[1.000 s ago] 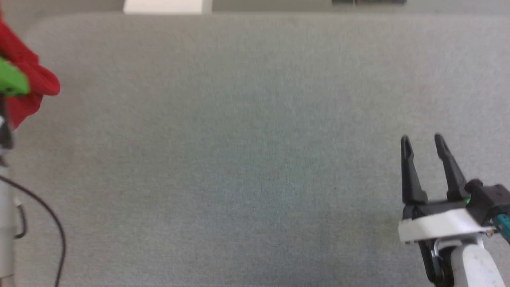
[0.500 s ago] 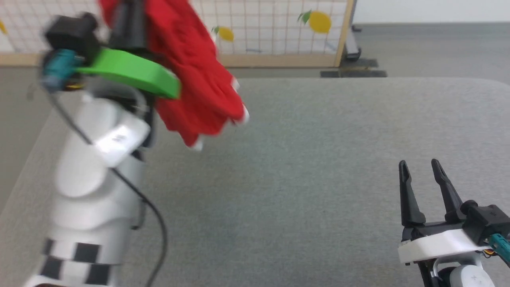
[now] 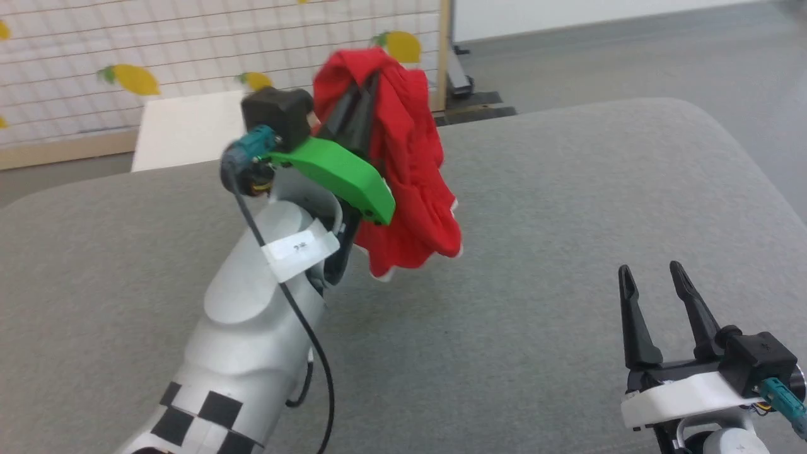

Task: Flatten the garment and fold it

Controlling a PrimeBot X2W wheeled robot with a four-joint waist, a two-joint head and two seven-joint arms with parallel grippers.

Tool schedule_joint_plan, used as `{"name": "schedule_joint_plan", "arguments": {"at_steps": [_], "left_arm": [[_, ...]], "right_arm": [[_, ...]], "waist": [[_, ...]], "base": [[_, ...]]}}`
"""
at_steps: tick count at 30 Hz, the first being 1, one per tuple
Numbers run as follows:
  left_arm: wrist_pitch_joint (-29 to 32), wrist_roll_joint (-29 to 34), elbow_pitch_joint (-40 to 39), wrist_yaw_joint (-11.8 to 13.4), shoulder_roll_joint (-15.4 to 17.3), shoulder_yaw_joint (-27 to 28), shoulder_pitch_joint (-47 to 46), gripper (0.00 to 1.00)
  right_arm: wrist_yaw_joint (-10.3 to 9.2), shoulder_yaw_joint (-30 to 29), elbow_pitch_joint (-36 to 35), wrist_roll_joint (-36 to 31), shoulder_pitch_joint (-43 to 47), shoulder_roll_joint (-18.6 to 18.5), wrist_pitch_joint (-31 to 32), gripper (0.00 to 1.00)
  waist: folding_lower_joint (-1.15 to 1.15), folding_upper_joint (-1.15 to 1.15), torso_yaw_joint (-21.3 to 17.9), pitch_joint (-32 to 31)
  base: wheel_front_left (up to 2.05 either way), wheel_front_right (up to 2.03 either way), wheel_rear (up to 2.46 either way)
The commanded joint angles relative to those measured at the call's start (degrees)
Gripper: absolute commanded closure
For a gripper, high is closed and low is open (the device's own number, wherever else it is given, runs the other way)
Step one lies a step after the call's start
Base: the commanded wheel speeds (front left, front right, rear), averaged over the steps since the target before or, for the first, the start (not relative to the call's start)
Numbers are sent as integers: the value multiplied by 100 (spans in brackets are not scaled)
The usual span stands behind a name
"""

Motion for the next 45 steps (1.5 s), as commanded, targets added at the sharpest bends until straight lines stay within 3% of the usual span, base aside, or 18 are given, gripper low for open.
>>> {"name": "schedule_joint_plan", "arguments": {"at_steps": [1,8,15,18,19,20,23,31,37,40,45], "left_arm": [[80,-128,110,-41,-30,-118,96,100],[922,-825,793,37,-37,-1121,360,100],[2640,-1054,1835,293,-38,-1935,511,100],[3570,-1104,2233,282,-38,-2205,515,100],[3482,-1089,2200,298,-38,-2197,480,62],[3268,-1044,2137,326,-33,-2179,428,0],[2566,-980,1958,356,-15,-2058,336,0],[-177,-797,1170,499,150,-1400,297,0],[-390,-226,-378,554,461,-326,990,0],[-392,136,-1081,416,531,239,1734,0],[-393,465,-1609,69,483,1000,2830,0]], "right_arm": [[-10,29,-26,18,-14,4,6,0],[-10,16,-4,108,-110,4,-18,0],[-10,45,38,217,-226,4,-48,0],[-10,79,86,277,-288,4,-58,0],[-10,72,86,280,-293,4,-58,0],[-10,65,81,282,-302,4,-59,0],[-10,57,69,263,-312,4,-60,0],[-10,-67,3,201,-239,4,-61,0],[-10,-225,-41,128,-148,4,-62,0],[-10,-305,-40,99,-97,4,-62,0],[-10,-434,-55,67,2,4,-62,0]], "waist": [[0,-1,-464,199],[0,-1,-794,516],[0,-1,-890,760],[0,-1,-815,821],[0,-1,-780,824],[0,-1,-738,822],[0,-1,-622,781],[0,-1,-222,561],[0,-1,144,366],[0,-1,315,242],[0,-1,557,78]], "base": [[0,0,0],[0,0,0],[0,0,0],[0,0,0],[0,0,0],[0,0,0],[0,0,0],[0,0,0],[0,0,0],[0,0,0],[0,0,0]]}}
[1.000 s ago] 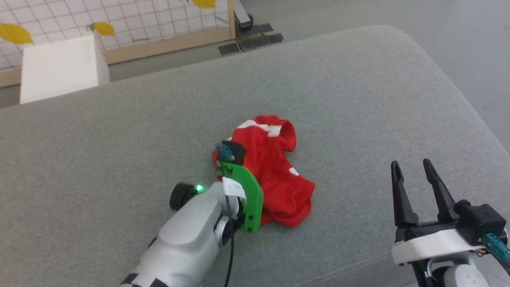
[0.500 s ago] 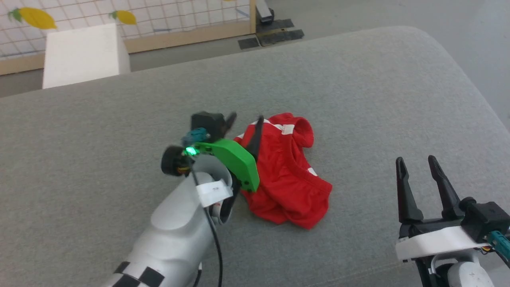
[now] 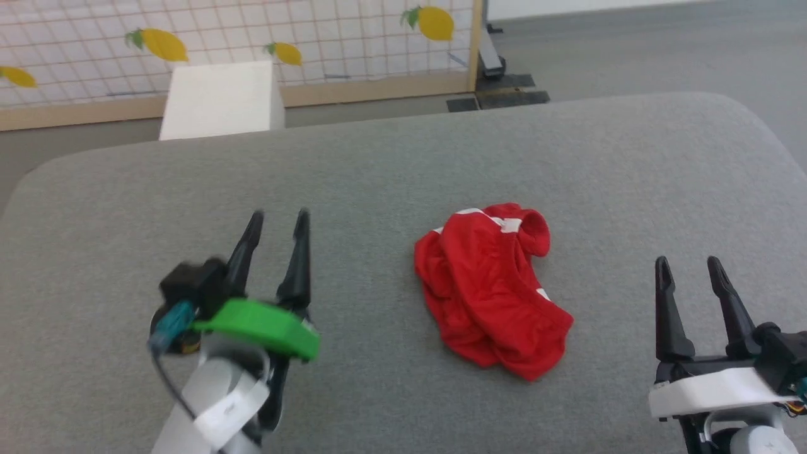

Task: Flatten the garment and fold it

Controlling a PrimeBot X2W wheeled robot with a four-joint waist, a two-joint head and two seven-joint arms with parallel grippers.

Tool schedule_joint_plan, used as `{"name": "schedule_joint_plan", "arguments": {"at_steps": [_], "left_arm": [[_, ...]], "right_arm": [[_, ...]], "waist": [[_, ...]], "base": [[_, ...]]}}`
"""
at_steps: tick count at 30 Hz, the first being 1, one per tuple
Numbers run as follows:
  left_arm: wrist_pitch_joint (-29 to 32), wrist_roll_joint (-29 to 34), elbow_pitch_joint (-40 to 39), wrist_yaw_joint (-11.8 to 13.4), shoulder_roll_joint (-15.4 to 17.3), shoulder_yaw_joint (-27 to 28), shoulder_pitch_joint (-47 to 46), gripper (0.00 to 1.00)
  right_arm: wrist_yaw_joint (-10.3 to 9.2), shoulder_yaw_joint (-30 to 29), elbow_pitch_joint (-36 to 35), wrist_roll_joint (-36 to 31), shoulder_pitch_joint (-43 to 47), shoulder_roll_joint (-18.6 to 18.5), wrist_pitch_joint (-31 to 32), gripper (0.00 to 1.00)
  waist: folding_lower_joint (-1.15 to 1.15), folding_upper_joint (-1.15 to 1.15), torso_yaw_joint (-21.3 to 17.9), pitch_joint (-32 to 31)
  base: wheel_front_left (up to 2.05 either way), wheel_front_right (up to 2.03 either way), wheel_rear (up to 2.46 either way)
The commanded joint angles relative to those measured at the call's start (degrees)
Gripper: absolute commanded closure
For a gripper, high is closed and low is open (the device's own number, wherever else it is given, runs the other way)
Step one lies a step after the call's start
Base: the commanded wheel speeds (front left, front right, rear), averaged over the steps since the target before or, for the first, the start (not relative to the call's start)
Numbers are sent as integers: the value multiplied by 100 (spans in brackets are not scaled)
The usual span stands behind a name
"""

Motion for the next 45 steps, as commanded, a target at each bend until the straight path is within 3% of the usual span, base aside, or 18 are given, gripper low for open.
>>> {"name": "schedule_joint_plan", "arguments": {"at_steps": [1,8,18,39,45], "left_arm": [[-19,102,-78,-99,-16,146,267,0],[-20,502,-298,-350,-140,754,1214,0],[-20,873,-595,-481,-379,1265,1821,0],[-20,1014,-558,-557,-515,1337,1797,0],[-20,887,-398,-560,-522,1006,1364,0]], "right_arm": [[-10,-45,-29,-49,67,6,-33,0],[-10,-170,-29,-103,191,6,-33,0],[-10,-123,95,-261,341,6,-33,0],[-10,0,109,-287,335,6,-22,0],[-10,9,71,-259,273,6,-24,0]], "waist": [[0,0,241,-201],[0,0,399,-332],[0,0,525,-417],[0,0,486,-368],[0,0,475,-235]], "base": [[0,0,0],[0,0,0],[0,0,0],[0,0,0],[0,0,0]]}}
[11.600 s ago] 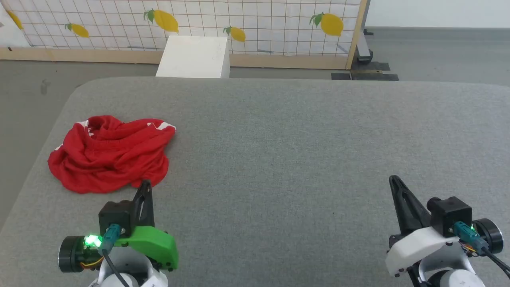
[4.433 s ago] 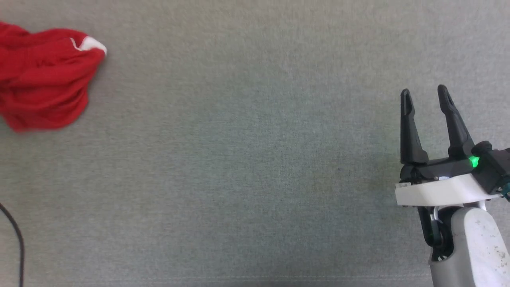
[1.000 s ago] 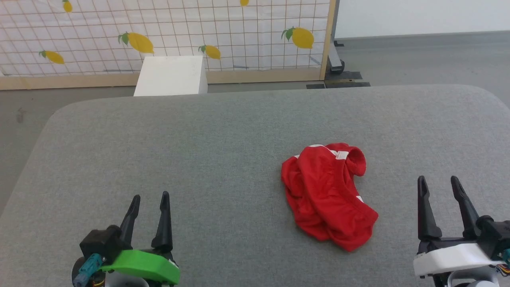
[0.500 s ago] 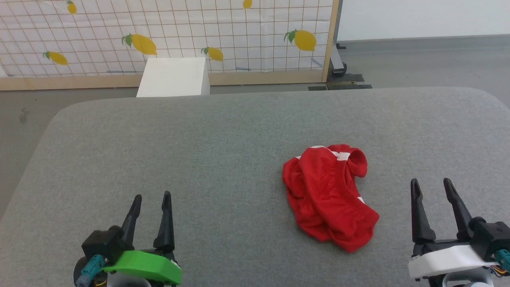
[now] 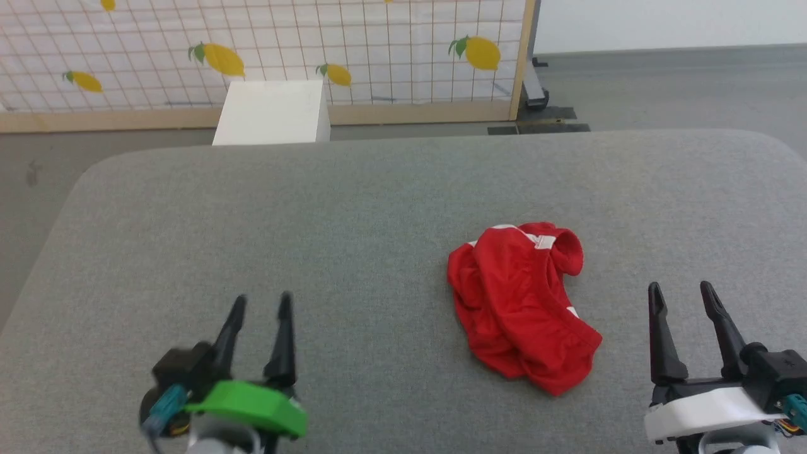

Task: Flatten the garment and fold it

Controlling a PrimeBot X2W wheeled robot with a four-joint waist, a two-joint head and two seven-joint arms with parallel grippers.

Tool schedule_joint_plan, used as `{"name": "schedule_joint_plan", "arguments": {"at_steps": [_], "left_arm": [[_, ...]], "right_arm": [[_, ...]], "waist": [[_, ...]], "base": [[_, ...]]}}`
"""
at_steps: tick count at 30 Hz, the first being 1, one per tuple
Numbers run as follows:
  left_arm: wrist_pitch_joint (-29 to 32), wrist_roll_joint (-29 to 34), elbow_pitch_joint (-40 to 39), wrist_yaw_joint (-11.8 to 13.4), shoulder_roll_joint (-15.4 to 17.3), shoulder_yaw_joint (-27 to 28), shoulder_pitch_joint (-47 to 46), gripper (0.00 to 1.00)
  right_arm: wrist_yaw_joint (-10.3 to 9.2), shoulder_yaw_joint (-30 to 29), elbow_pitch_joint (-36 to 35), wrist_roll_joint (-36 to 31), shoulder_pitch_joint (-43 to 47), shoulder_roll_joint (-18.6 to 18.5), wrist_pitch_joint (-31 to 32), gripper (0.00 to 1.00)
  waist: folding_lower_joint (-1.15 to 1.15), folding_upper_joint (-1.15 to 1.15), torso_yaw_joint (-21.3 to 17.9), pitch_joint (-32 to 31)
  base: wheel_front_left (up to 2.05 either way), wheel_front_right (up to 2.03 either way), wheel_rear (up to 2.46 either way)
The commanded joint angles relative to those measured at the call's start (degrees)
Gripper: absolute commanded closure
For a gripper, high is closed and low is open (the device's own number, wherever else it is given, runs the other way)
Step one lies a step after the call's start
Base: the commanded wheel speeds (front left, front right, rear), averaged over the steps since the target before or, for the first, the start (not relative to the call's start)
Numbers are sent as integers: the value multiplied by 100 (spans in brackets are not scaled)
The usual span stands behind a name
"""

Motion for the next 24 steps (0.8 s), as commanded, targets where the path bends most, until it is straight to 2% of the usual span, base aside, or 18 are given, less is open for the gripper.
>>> {"name": "schedule_joint_plan", "arguments": {"at_steps": [1,7,11,17,20,24], "left_arm": [[-21,-95,62,-41,-30,-162,-321,0],[25,-477,848,215,-31,-1142,-1581,0],[339,-861,1551,415,-32,-1778,-2492,0],[1229,-1586,2574,804,-32,-2413,-3600,0],[1859,-1886,2998,939,-32,-2748,-4031,0],[2635,-2005,3499,1111,-32,-3102,-4490,0]], "right_arm": [[-10,28,-29,-13,-42,5,-24,0],[-10,85,-46,86,-200,5,-27,0],[-10,146,-19,150,-301,5,-30,0],[-10,278,-2,284,-532,5,-32,0],[-10,343,-18,379,-653,5,-32,0],[-10,424,-24,488,-786,5,-33,0]], "waist": [[0,0,-29,100],[0,0,-198,482],[0,0,-354,751],[0,0,-699,1213],[0,0,-864,1446],[0,0,-1040,1654]], "base": [[0,0,0],[0,0,0],[0,0,0],[0,0,0],[0,0,0],[0,0,0]]}}
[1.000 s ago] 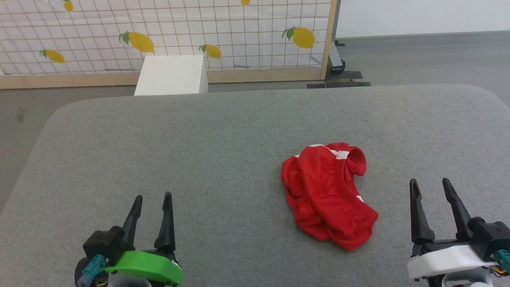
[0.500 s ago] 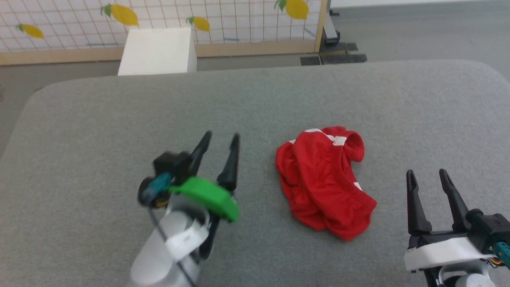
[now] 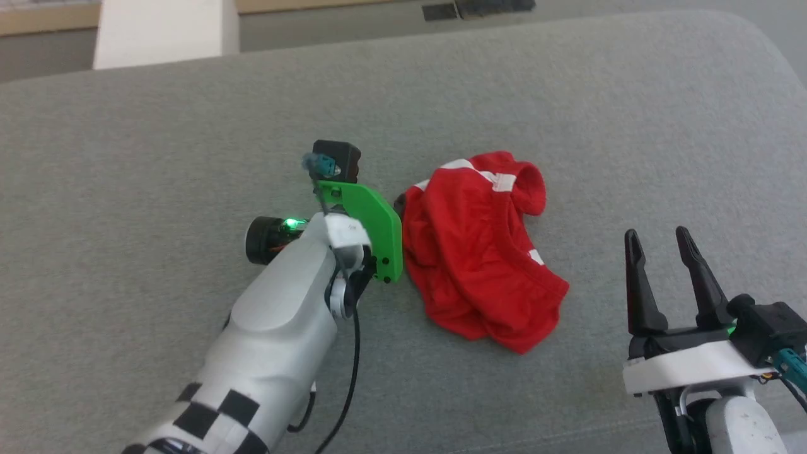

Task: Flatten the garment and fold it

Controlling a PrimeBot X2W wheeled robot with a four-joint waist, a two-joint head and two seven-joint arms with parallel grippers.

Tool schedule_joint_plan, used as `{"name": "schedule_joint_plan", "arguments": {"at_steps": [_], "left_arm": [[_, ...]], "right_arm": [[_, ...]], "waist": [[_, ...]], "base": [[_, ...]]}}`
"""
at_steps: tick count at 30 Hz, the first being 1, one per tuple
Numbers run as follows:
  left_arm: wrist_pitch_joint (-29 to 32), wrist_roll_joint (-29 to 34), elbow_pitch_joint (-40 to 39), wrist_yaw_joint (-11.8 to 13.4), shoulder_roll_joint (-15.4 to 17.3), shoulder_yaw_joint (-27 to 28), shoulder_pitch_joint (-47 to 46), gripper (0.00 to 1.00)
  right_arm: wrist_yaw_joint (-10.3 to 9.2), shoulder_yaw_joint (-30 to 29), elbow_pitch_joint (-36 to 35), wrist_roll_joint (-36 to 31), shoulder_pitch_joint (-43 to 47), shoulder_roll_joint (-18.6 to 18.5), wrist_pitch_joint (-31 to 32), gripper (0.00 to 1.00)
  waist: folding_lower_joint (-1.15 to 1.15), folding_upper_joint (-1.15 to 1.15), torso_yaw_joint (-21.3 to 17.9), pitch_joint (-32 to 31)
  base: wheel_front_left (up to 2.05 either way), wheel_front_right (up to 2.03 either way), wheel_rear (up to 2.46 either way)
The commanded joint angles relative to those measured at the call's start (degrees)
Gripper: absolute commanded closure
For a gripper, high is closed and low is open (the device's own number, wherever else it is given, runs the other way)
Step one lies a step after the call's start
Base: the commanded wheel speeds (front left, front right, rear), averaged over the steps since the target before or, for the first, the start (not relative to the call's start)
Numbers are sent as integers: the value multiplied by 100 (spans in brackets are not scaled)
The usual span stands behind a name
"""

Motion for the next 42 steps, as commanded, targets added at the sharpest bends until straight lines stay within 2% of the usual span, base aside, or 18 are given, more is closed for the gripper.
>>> {"name": "schedule_joint_plan", "arguments": {"at_steps": [1,6,9,10,12,14,16,19,23,29,35,39,41,42], "left_arm": [[266,17,180,61,8,-118,-198,0],[1208,-69,582,34,7,-457,-448,0],[1816,-31,786,-97,7,-728,-515,0],[1989,1,836,-169,8,-826,-520,19],[2279,67,909,-302,11,-1009,-512,100],[2186,76,855,-358,14,-1039,-479,100],[1611,179,718,-223,63,-987,-486,100],[407,211,483,112,121,-689,-414,100],[-948,79,167,417,199,-209,-150,100],[-1985,-192,-263,738,556,360,630,100],[-2304,-485,-929,1168,1047,831,1900,100],[-1961,-678,-1423,1411,1307,895,2788,100],[-1541,-853,-1658,1406,1350,826,3147,100],[-1298,-943,-1799,1351,1369,756,3298,66]], "right_arm": [[-10,27,-10,55,-116,4,-33,0],[-10,34,15,112,-141,4,-33,0],[-10,39,35,117,-124,4,-33,0],[-10,38,42,117,-115,4,-33,0],[-10,31,47,117,-93,4,-33,0],[-10,21,47,118,-72,4,-33,0],[-10,5,36,119,-52,4,-33,0],[-10,18,36,88,-15,4,-33,0],[-10,-27,41,38,64,4,-33,0],[-10,-118,34,-47,189,4,-33,0],[-10,-206,37,-118,327,4,-34,0],[-10,-236,29,-149,426,4,-34,0],[-10,-246,30,-156,444,4,-34,0],[-10,-241,28,-161,447,4,-34,0]], "waist": [[-1,0,-355,343],[-1,0,-465,369],[-1,0,-500,324],[-1,0,-509,298],[-1,0,-513,247],[-1,0,-502,200],[-1,0,-473,153],[-1,0,-420,27],[-1,0,-296,-174],[-1,0,-21,-462],[-1,0,282,-718],[-1,0,492,-825],[-1,0,586,-852],[-1,0,630,-863]], "base": [[0,0,0],[0,0,0],[0,0,0],[0,0,0],[0,0,0],[0,0,0],[0,0,0],[0,0,0],[0,0,0],[0,0,0],[0,0,0],[0,0,0],[0,0,0],[0,0,0]]}}
